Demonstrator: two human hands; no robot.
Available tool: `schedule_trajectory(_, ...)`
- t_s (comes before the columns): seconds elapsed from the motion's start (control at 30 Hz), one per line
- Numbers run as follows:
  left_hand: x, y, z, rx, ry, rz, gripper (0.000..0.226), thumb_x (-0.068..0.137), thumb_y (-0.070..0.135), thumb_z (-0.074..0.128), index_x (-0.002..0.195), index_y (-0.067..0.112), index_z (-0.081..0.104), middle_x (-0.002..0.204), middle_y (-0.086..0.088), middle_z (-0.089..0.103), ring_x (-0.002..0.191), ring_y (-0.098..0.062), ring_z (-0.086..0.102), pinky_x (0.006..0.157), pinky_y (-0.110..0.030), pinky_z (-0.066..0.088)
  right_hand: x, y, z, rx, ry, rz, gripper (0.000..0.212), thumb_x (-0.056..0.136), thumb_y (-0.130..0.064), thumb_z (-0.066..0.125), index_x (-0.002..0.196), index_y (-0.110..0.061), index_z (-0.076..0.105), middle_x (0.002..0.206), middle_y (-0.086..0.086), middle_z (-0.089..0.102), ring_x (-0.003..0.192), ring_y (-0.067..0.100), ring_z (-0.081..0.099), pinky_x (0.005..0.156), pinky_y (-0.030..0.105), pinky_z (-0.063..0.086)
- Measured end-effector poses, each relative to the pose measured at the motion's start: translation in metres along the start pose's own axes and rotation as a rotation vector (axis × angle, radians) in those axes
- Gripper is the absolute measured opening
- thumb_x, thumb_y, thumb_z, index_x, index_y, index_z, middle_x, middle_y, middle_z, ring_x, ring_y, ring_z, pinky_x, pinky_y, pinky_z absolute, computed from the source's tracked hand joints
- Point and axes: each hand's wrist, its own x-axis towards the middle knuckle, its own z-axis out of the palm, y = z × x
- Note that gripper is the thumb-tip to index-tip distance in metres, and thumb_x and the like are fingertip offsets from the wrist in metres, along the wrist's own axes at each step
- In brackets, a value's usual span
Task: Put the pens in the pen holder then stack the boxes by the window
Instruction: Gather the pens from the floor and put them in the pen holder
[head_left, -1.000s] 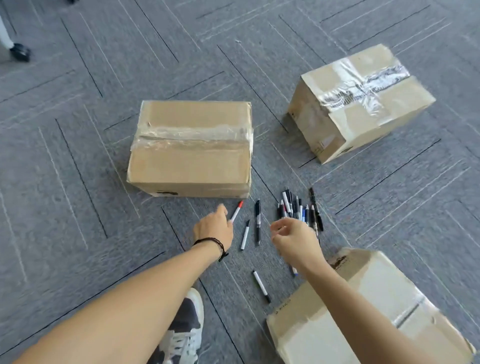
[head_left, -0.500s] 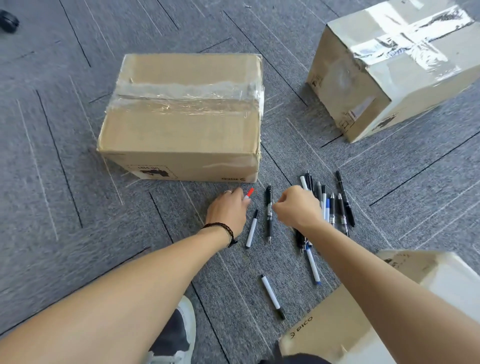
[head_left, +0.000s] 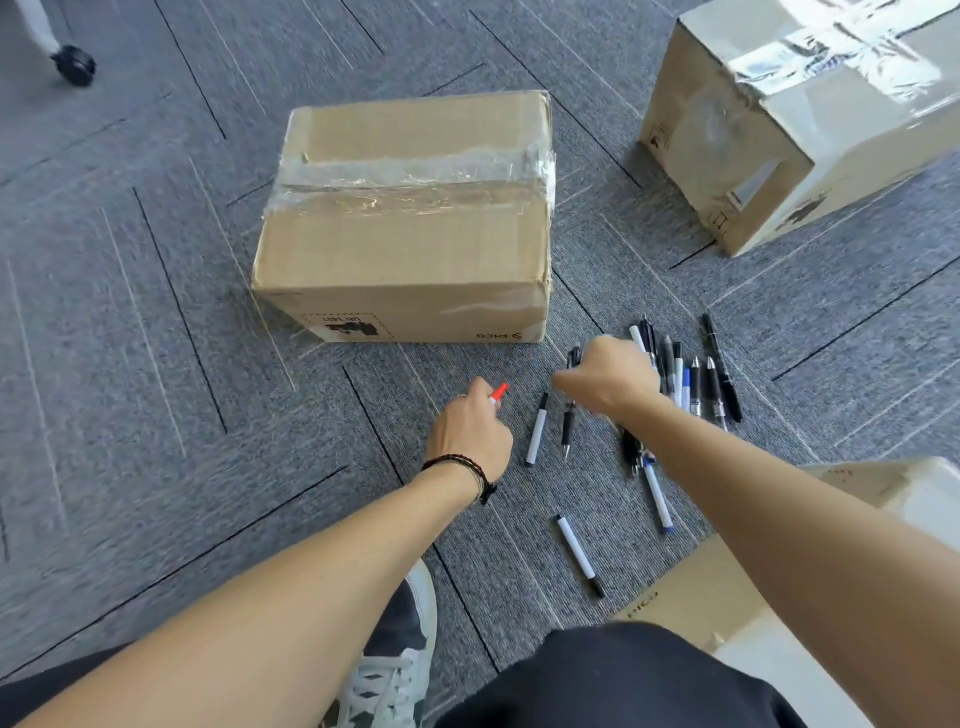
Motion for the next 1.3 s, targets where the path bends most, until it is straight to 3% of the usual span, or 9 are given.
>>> schedule_trajectory(0.1,0.0,0.008,0.007,0.043,-0.055,-0.016,0.03,0.096,0.048,0.05,0.106,0.02,0.049,0.089,-0.002,0.061,0.079,-0.027,0.058,0.063,-0.034,0.043,-0.021,0.012,-0.019,0.136,-0.068,0.01,0.028,0.077,-0.026,0.056,0.056,-0.008,0.059,0.052,0.004,0.067,0.056,0.027,0.072,0.06,0.035,0.061)
schedule_trajectory(0.2,0.009,0.022,0.018,0.123,-0.103,0.018,0.047,0.087,0.064,0.058,0.103,0.02,0.052,0.093,-0.004,0.065,0.085,-0.029,0.063,0.067,-0.036,0.049,-0.041,0.024,-0.037,0.148,-0.121,-0.003,0.017,0.074,-0.021,0.053,0.062,-0.009,0.057,0.059,0.007,0.06,0.057,0.028,0.063,0.058,0.033,0.052)
schedule_trajectory(0.5,0.012,0.025,0.041,0.142,-0.075,0.205,0.021,0.097,0.035,0.052,0.102,0.015,0.055,0.094,-0.008,0.066,0.078,-0.028,0.059,0.066,-0.036,0.046,-0.077,0.029,-0.018,-0.063,-0.764,0.019,0.016,0.095,-0.004,0.047,0.083,0.0,0.058,0.074,0.008,0.052,0.059,0.019,0.048,0.055,0.026,0.042)
schedule_trajectory(0.73,0.015,0.013,0.022,-0.011,-0.076,0.069,0.022,0.1,0.032,0.034,0.102,0.012,0.045,0.076,-0.007,0.053,0.065,-0.027,0.049,0.059,-0.036,0.035,-0.076,0.024,0.035,-0.413,-0.656,-0.126,0.022,0.085,-0.031,0.079,0.074,-0.013,0.074,0.067,-0.01,0.072,0.062,0.006,0.063,0.083,0.032,0.061)
schedule_trajectory(0.83,0.021,0.013,0.017,-0.145,-0.069,-0.057,0.021,0.097,0.03,0.035,0.095,0.013,0.046,0.078,-0.01,0.054,0.071,-0.031,0.054,0.063,-0.039,0.041,-0.075,0.022,0.048,-0.439,-0.549,-0.145,0.036,0.076,-0.037,0.087,0.062,-0.014,0.063,0.059,-0.007,0.066,0.065,0.013,0.065,0.081,0.036,0.063)
schedule_trajectory(0.9,0.023,0.018,0.013,-0.251,-0.089,-0.132,0.024,0.092,0.034,0.034,0.089,0.015,0.048,0.08,-0.012,0.063,0.074,-0.032,0.064,0.069,-0.04,0.052,-0.079,0.02,0.054,-0.45,-0.502,-0.158,0.036,0.076,-0.036,0.089,0.076,-0.01,0.063,0.068,-0.002,0.062,0.076,0.022,0.066,0.076,0.035,0.059)
schedule_trajectory(1.03,0.029,0.029,0.01,-0.491,-0.127,-0.287,0.024,0.085,0.027,0.043,0.079,0.011,0.06,0.067,-0.009,0.069,0.051,-0.022,0.065,0.051,-0.021,0.047,-0.085,0.019,0.058,-0.436,-0.436,-0.202,0.019,0.085,-0.018,0.074,0.091,-0.013,0.056,0.084,0.002,0.059,0.082,0.025,0.062,0.069,0.034,0.054)
schedule_trajectory(1.13,0.035,0.037,0.012,-0.506,-0.072,-0.288,0.015,0.07,0.022,0.055,0.059,0.012,0.059,0.056,-0.002,0.057,0.058,-0.024,0.055,0.061,-0.028,0.04,-0.08,0.025,0.045,-0.295,-0.457,-0.129,0.011,0.085,-0.021,0.061,0.08,-0.014,0.054,0.074,0.0,0.056,0.07,0.019,0.061,0.064,0.03,0.057)
schedule_trajectory(1.3,0.034,0.055,0.018,-0.467,-0.068,-0.283,0.037,0.076,0.018,0.068,0.047,0.017,0.044,0.045,0.005,0.037,0.049,-0.02,0.035,0.052,-0.025,0.024,-0.07,0.047,-0.017,0.012,-0.525,0.082,0.02,0.096,-0.016,0.04,0.083,-0.008,0.053,0.072,0.007,0.05,0.058,0.018,0.048,0.054,0.028,0.041)
